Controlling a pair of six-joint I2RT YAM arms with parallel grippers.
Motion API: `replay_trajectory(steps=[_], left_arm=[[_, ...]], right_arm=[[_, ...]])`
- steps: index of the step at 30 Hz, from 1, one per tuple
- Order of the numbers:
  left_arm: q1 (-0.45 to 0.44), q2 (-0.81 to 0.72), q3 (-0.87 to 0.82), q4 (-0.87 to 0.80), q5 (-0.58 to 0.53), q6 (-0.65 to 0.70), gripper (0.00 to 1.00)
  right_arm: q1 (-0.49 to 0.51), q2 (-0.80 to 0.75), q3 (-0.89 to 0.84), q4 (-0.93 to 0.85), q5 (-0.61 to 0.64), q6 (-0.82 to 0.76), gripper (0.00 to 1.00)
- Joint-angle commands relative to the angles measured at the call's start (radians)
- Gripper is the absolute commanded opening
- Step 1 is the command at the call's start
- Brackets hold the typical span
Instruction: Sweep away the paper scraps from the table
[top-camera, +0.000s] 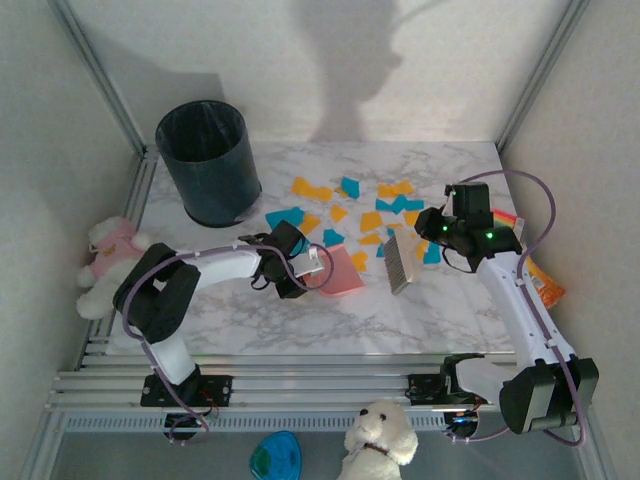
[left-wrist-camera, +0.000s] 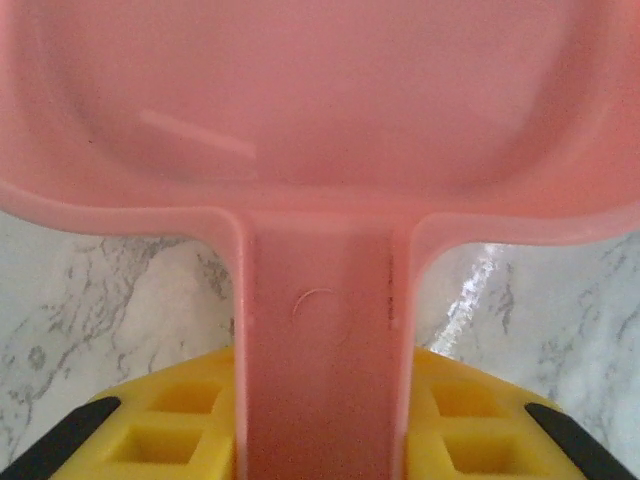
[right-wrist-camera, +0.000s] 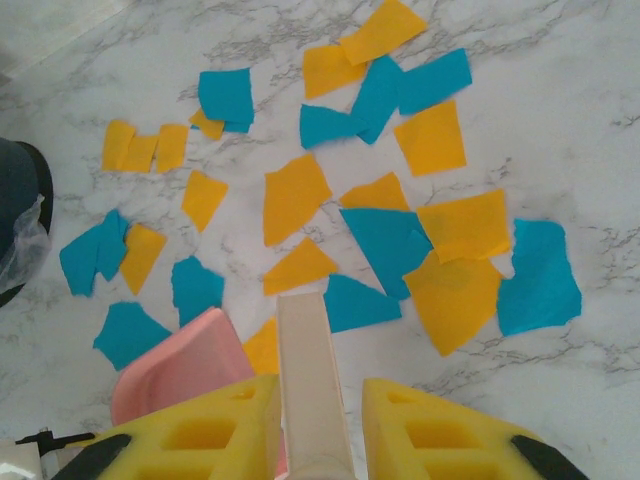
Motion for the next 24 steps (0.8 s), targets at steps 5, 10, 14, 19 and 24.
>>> replay_trajectory(steps=[5, 10, 14, 19, 24], left_arm=[[-0.009, -0.045, 0.065, -0.143, -0.029, -0.054, 0.00], [-0.013, -0.075, 0.094, -0.184, -0.054, -0.066, 0.00], [-0.015, -0.083, 0.140, -0.239, -0.073, -0.074, 0.00], [-0.016, -0.098, 0.179, -0.294, -0.070, -0.082, 0.00], [-0.025, -0.095, 0.240, -0.343, -0.136, -0.137, 0.00]], right_arm=[[-0.005, 0.001, -0.012, 0.024, -0.014, 0.005, 0.00], [-0.006, 0.003, -0.021, 0.047, -0.024, 0.012, 0.00], [-0.006, 0.002, -0.025, 0.061, -0.036, 0.010, 0.00], [-0.006, -0.012, -0.038, 0.081, -0.046, 0.006, 0.00], [-0.006, -0.019, -0.036, 0.080, -0.036, -0.007, 0.00]])
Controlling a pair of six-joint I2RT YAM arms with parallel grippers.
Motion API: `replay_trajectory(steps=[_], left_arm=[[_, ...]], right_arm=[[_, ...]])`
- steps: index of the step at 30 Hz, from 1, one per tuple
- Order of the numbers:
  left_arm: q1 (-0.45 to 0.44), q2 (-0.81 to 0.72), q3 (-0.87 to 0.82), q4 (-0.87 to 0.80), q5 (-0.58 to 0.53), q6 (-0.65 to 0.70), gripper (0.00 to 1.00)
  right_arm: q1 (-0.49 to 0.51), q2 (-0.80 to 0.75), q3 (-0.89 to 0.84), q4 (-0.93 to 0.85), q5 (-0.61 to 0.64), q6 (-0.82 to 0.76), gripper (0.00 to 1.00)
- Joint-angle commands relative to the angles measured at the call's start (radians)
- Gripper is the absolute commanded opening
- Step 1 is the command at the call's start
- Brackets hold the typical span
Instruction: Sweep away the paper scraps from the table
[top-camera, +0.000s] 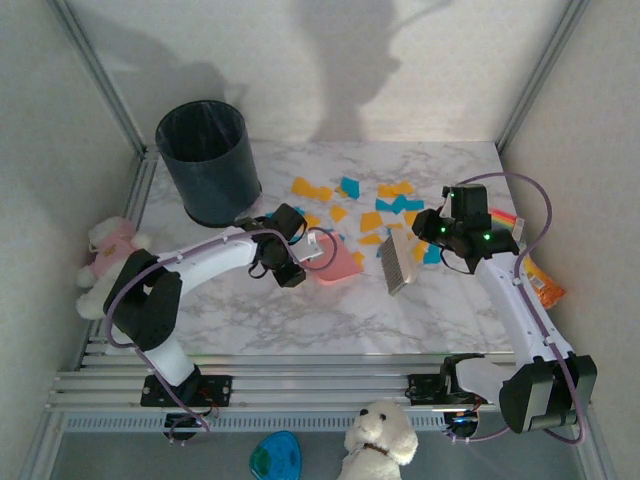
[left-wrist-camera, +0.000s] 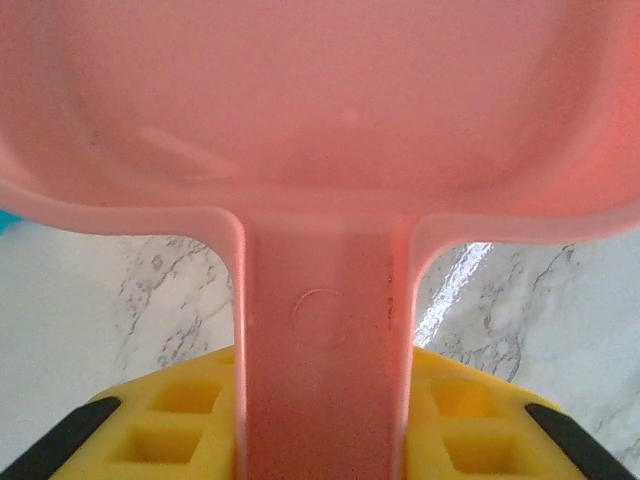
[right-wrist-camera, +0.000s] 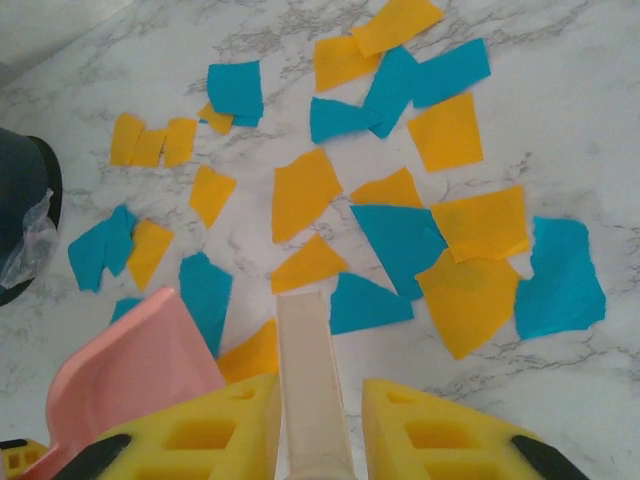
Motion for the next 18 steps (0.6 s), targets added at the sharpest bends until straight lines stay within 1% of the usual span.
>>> replay_trajectory(steps=[1, 4, 7, 9, 13, 18], left_arm=[[-0.014, -0.029, 0.068, -0.083, -0.074, -0.056, 0.00], [-0.010, -0.031, 0.114, -0.127, -0.038, -0.053, 0.00], [0.001, -0.048, 0.129, -0.123, -0.023, -0.064, 0.00], [0.003, -0.072, 0.126, -0.117, -0.041, -0.069, 0.00], [0.004, -0.099, 0.116, -0.136, -0.085, -0.076, 0.00], [0.002, -0.148, 0.094, -0.146, -0.130, -0.074, 0.00]], right_arm=[[-0.006, -0.022, -0.003, 0.036, -0.013, -0.011, 0.00], [-0.005, -0.025, -0.014, 0.065, -0.060, -0.026, 0.00], [-0.006, -0.018, -0.028, 0.105, -0.103, -0.021, 0.00], [-0.006, 0.001, -0.027, 0.119, -0.127, -0.015, 0.00], [-0.004, 0.053, -0.030, 0.189, -0.218, 0.012, 0.00], [0.013, 0.125, -0.026, 0.256, -0.254, 0.047, 0.00]])
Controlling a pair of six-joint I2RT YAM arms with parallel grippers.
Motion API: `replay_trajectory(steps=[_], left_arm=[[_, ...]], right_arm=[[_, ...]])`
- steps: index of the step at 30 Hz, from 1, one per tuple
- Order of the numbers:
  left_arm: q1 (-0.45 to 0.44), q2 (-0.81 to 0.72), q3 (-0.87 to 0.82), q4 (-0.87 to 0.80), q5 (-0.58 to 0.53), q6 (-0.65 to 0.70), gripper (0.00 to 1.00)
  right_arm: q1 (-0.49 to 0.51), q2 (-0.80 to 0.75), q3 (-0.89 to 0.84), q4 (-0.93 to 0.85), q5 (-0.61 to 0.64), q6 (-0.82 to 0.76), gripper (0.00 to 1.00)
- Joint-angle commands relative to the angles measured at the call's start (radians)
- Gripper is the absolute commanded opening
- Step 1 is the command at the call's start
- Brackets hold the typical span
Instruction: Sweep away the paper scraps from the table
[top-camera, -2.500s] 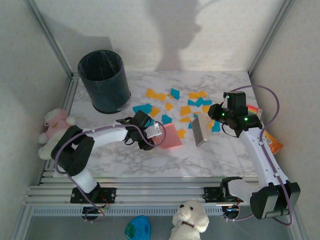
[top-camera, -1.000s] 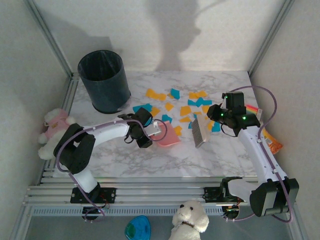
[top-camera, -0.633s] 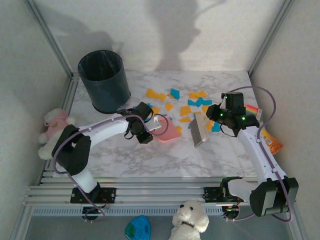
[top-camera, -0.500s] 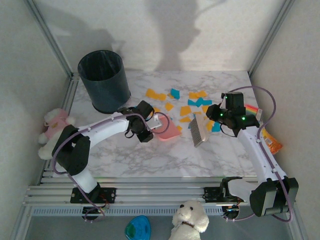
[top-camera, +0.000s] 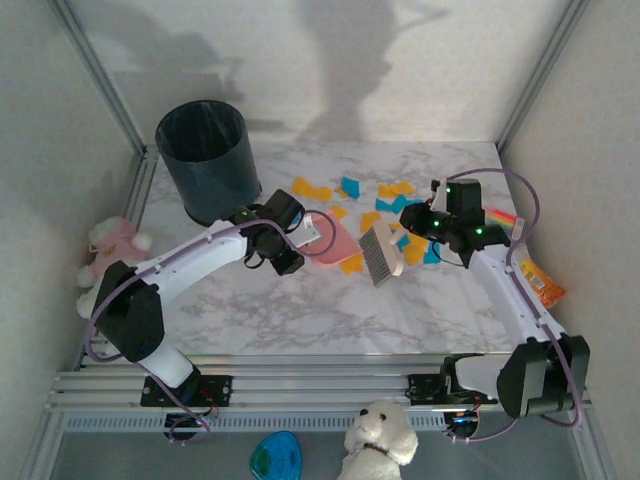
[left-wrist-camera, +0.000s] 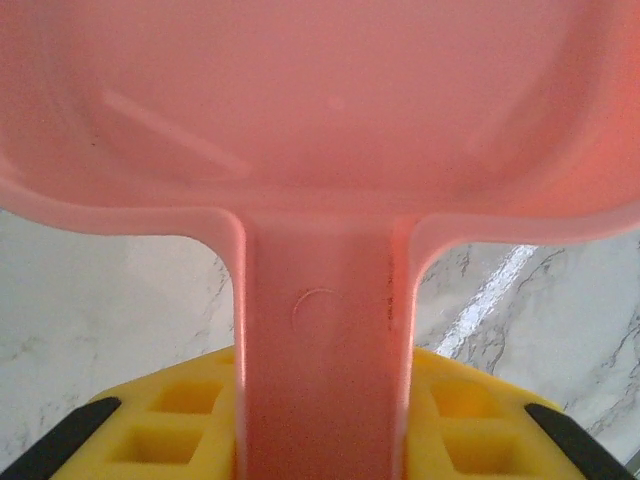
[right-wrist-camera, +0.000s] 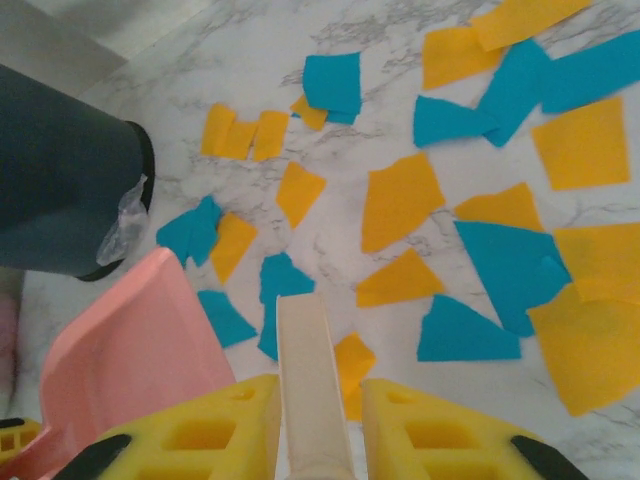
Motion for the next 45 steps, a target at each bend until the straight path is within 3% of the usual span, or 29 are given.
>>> replay_trajectory(steps=[1, 10, 17, 30, 45], left_arm=[[0.005, -0.069, -0.019, -0.040, -0.066, -0.008, 0.00], [0.005, -0.178, -0.086, -0.055, -0.096, 0.067, 0.00], [0.003, -0.171, -0.099, -0.085, -0.066, 0.112, 0.00], [-0.029, -0.141, -0.135, -0.122, 0.027, 0.174, 0.00], [-0.095, -0.018, -0.140, -0.125, 0.046, 0.148, 0.00]], right_arm=[[0.014, 0.043, -0.007, 0.092, -0.064, 0.035, 0.00], [0.056, 0.148, 0.011, 0.110, -0.063, 0.027, 0.00], [0.062, 0.202, 0.007, 0.068, -0.035, -0.003, 0.00], [0.064, 0.133, -0.015, -0.080, 0.106, -0.104, 0.00], [0.065, -0.008, 0.002, -0.066, 0.074, -0.092, 0.00]])
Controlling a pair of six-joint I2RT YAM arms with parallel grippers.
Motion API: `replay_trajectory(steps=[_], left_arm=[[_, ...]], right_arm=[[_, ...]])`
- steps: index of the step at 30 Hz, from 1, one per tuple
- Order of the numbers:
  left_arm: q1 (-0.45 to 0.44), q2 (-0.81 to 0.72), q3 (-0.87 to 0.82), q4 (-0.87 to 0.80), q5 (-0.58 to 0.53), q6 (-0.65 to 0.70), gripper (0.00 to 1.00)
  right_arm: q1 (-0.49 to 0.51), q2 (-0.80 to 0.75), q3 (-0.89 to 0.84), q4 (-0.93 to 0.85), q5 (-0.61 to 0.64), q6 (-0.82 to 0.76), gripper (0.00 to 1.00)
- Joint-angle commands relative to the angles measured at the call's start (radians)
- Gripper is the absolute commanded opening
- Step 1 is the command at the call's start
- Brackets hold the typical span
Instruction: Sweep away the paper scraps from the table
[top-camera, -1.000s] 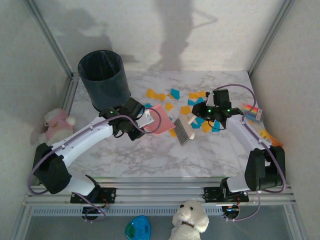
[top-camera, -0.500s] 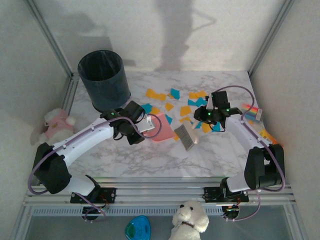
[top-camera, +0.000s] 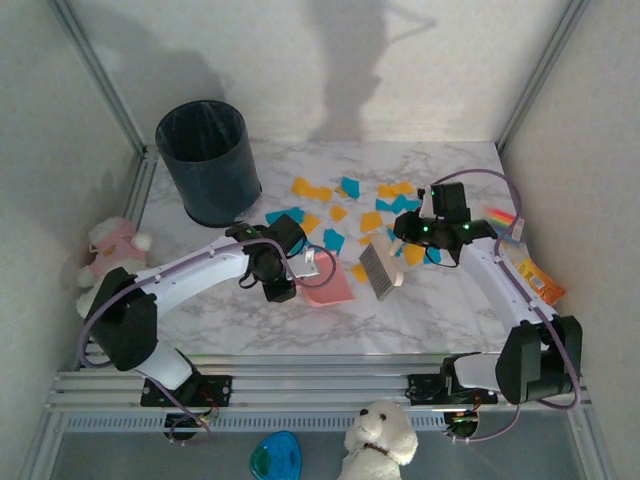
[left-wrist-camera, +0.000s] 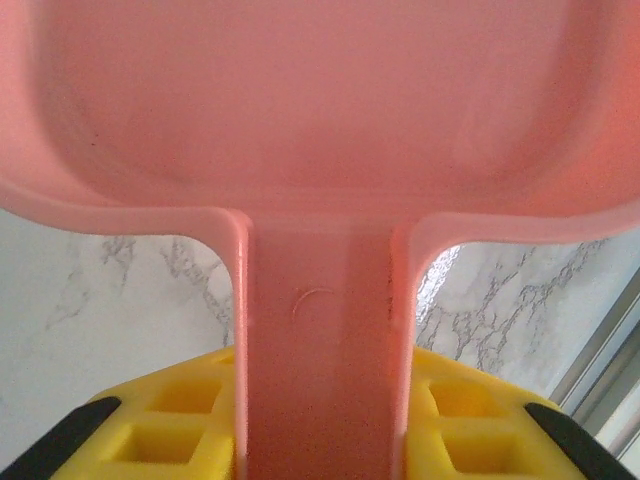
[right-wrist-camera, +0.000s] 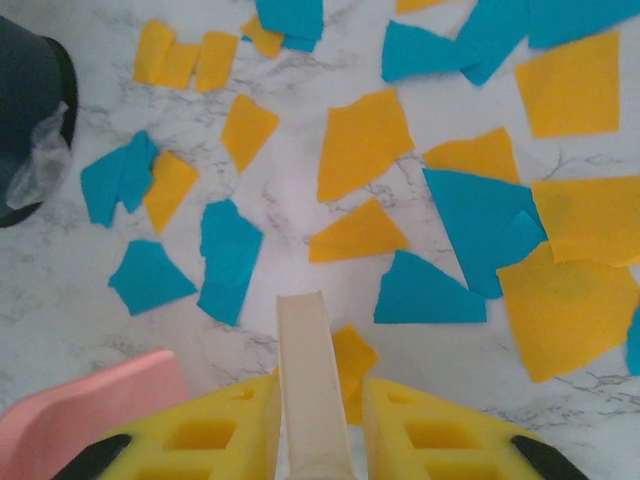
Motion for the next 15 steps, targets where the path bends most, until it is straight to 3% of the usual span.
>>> replay_trajectory(steps=[1, 6, 15], left_arm=[[-0.018, 0.023, -0.007, -0.028, 0.022, -0.007, 0.00], [-0.030, 0.059, 0.020, -0.057, 0.021, -0.005, 0.00], [-0.037, 0.118, 0.088, -0.129, 0.010, -0.012, 0.00]], right_arm=[[0.008, -0.054, 0.001, 0.013, -0.001, -0.007, 0.00], [0.021, -0.082, -0.024, 0.052, 0.078, -0.028, 0.00], [0.154, -0.150, -0.123, 0.190, 0.327, -0.182, 0.00]])
